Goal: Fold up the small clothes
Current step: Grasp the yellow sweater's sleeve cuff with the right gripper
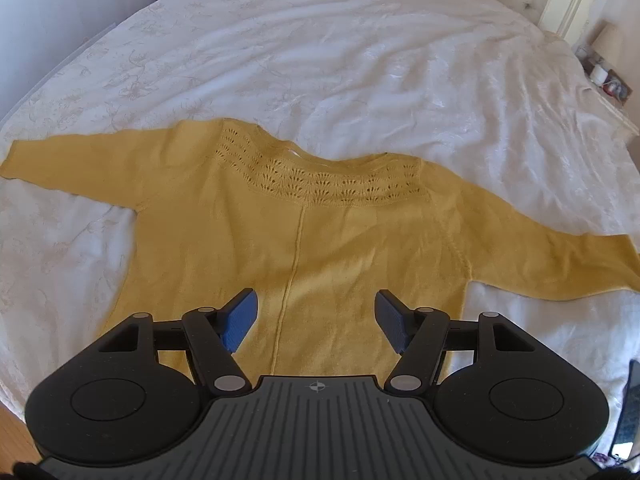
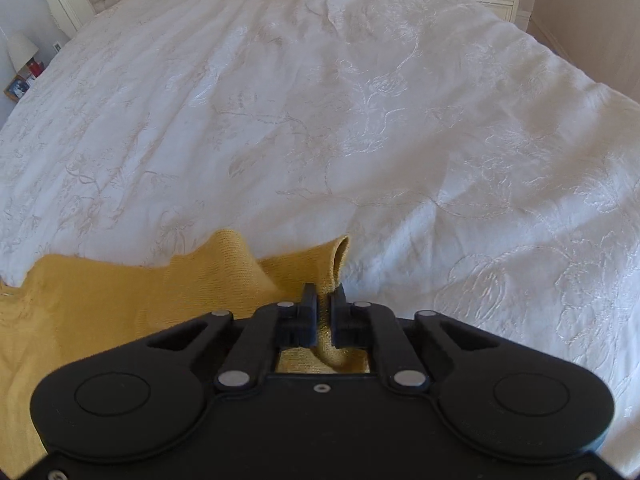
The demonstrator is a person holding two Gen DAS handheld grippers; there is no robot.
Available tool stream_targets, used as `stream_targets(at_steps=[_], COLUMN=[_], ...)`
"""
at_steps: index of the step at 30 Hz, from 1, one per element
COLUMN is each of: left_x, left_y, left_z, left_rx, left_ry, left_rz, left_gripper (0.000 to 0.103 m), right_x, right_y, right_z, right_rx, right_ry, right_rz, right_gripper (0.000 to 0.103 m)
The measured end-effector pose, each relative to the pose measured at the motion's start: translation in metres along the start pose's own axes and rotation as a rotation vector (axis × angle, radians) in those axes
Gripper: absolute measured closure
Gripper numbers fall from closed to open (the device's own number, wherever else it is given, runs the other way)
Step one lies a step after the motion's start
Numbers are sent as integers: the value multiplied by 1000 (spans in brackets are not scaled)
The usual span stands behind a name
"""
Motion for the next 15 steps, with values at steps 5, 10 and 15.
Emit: stream_targets(at_steps=[5, 10, 15], left_x=[1, -8, -27], left_y=[1, 0, 4], left_z=[3, -1, 4], left_rx=[16, 12, 44], left_ry=[-4, -11, -5], left_rz=[-3, -3, -42], left_gripper=[39, 39, 39], right_x=[19, 25, -35], right_y=[18, 27, 28], right_z=[37, 56, 69], right_rx=[91, 123, 144], right_ry=[-85, -116, -72], right_rz=[-36, -85, -47], right_gripper=[92, 92, 92])
Point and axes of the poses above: each gripper's, at about its wrist camera, not at the fingertips, and z roughly against the way its jaws point, x to its right, y to its top, the point moved 10 cm from there along -z, roughly the way its jaws point, and after that the axes turned 2 degrees about -x, right-handed, at the moved point
